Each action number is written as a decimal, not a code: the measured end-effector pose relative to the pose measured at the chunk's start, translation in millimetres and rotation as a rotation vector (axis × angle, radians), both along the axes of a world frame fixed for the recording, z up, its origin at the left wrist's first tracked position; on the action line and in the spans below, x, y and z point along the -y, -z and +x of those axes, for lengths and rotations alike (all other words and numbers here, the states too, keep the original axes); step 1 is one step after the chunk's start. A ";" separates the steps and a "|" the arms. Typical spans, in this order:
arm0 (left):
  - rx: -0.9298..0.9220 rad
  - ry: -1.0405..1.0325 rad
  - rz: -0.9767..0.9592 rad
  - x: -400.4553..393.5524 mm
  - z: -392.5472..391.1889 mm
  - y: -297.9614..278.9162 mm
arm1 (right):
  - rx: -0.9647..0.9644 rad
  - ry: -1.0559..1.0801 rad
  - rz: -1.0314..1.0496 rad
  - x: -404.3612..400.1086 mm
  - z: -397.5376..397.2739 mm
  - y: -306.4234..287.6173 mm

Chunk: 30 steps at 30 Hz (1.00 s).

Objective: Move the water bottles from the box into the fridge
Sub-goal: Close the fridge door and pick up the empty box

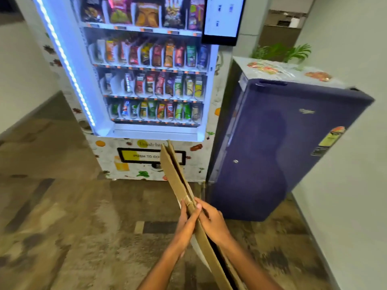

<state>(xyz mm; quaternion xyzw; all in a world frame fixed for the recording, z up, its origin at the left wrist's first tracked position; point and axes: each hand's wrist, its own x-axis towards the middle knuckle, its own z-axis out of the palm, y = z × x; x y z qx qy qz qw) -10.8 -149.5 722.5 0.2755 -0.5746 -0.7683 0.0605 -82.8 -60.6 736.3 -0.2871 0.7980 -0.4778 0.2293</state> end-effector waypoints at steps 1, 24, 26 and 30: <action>-0.011 0.004 0.027 -8.5 -1.6 -0.9 | 0.016 0.006 0.017 -7.6 1.2 1.5; 0.109 0.106 -0.114 -294.6 -34.9 10.7 | 0.379 0.859 0.184 -397.6 43.4 71.5; 0.093 0.143 -0.111 -329.7 -36.3 7.4 | 0.483 0.895 0.192 -446.3 53.4 78.1; 0.086 0.208 -0.075 -401.2 -43.6 9.7 | 0.696 0.919 0.081 -529.9 86.2 79.7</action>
